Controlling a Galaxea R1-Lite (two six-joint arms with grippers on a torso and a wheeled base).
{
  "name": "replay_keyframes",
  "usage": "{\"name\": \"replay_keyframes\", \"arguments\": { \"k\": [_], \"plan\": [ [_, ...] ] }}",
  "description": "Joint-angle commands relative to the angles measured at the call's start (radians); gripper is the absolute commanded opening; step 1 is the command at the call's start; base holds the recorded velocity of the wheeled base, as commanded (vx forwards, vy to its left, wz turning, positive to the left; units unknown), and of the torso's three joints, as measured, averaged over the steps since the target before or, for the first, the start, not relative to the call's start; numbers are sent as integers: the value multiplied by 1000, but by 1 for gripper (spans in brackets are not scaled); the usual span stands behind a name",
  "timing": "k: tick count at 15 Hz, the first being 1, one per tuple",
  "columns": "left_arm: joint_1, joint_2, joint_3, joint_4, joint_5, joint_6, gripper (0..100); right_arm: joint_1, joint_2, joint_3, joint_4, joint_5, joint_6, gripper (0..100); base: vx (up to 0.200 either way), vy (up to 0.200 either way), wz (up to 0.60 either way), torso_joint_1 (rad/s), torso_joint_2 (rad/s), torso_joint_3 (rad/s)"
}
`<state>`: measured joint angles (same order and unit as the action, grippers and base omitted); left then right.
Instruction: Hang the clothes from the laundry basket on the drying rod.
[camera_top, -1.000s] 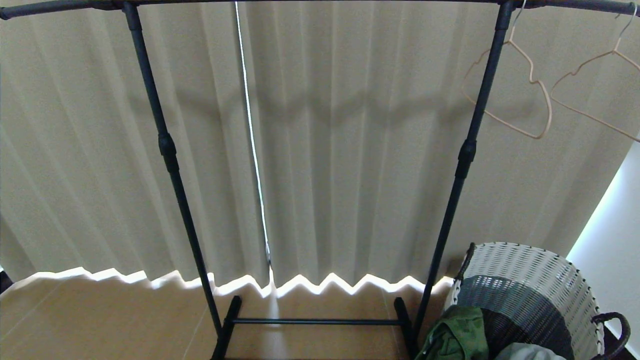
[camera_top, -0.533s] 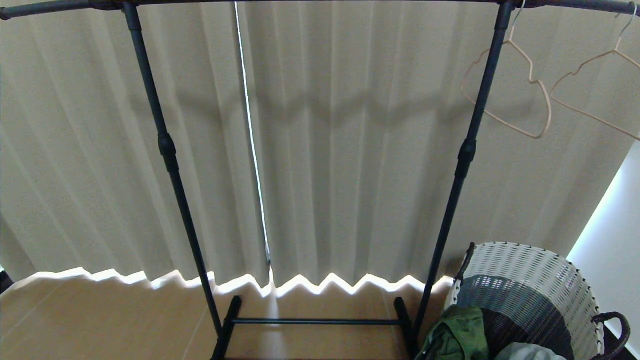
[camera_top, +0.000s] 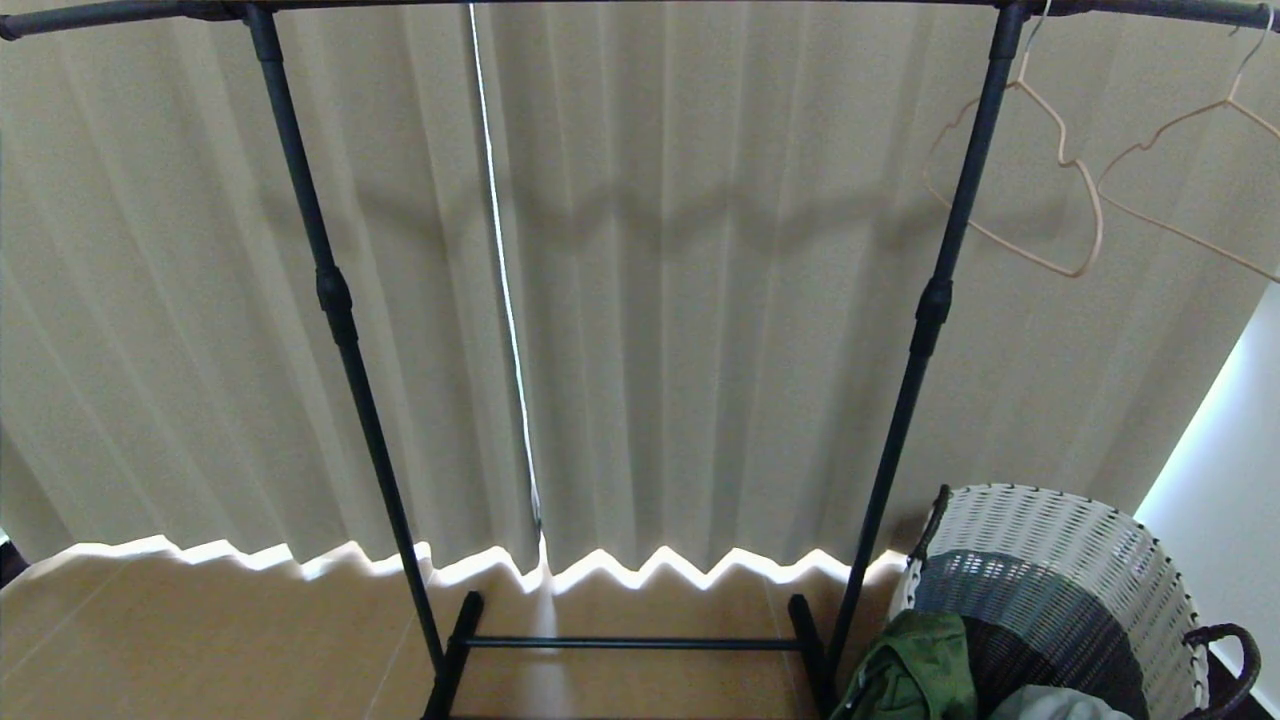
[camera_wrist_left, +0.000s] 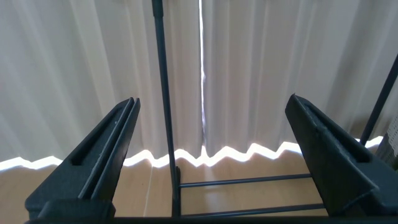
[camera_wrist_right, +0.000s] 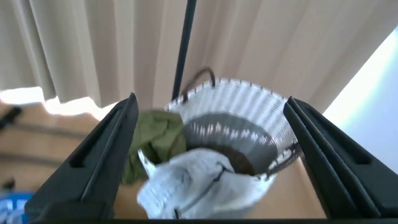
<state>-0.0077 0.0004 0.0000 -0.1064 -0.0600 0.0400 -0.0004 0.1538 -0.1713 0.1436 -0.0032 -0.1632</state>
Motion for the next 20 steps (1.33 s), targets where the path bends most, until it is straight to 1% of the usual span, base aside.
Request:
{"name": "replay_keyframes", "arguments": {
  "k": [1,2,3,4,7,8,9,10,12,13,14,16,19,20],
  "plan": [
    [0,0,0,-1,0,0,100,0,268,-20,1,-3,-25,100,0,0,0,0,0,0],
    [0,0,0,-1,0,0,100,0,297,-20,1,-3,-25,100,0,0,0,0,0,0],
    [0,0,0,1,0,0,100,0,405,-27,-4,-3,-25,100,0,0,0,0,0,0],
    [0,0,0,-1,0,0,100,0,460,-34,-6,-3,-29,100,0,0,0,0,0,0],
    [0,0,0,-1,0,0,100,-6,596,-62,-4,-27,-85,100,0,0,0,0,0,0],
    [0,0,0,1,0,0,100,-6,681,-65,-4,-46,-118,100,0,0,0,0,0,0],
    [0,0,0,-1,0,0,100,-6,740,-68,-6,-49,-144,100,0,0,0,0,0,0],
    [0,0,0,1,0,0,100,-7,820,-74,-18,-50,-196,100,0,0,0,0,0,0],
    [0,0,0,-1,0,-3,100,-29,1000,-74,-116,-54,-317,100,0,0,0,0,0,0],
    [0,0,0,-1,2,-5,100,-55,1078,-74,-157,-54,-366,100,0,0,0,0,0,0],
    [0,0,0,-1,2,-5,100,-108,1181,-73,-211,-67,-446,100,0,0,0,0,0,0],
    [0,0,0,-1,2,-6,100,-174,1297,-62,-292,-69,-561,100,0,0,0,0,0,0],
    [0,0,0,-1,2,-8,100,-174,1337,-33,-300,-70,-562,100,0,0,0,0,0,0],
    [0,0,0,-1,2,-8,100,-174,1399,-28,-303,-70,-564,100,0,0,0,0,0,0]
  ]
}}
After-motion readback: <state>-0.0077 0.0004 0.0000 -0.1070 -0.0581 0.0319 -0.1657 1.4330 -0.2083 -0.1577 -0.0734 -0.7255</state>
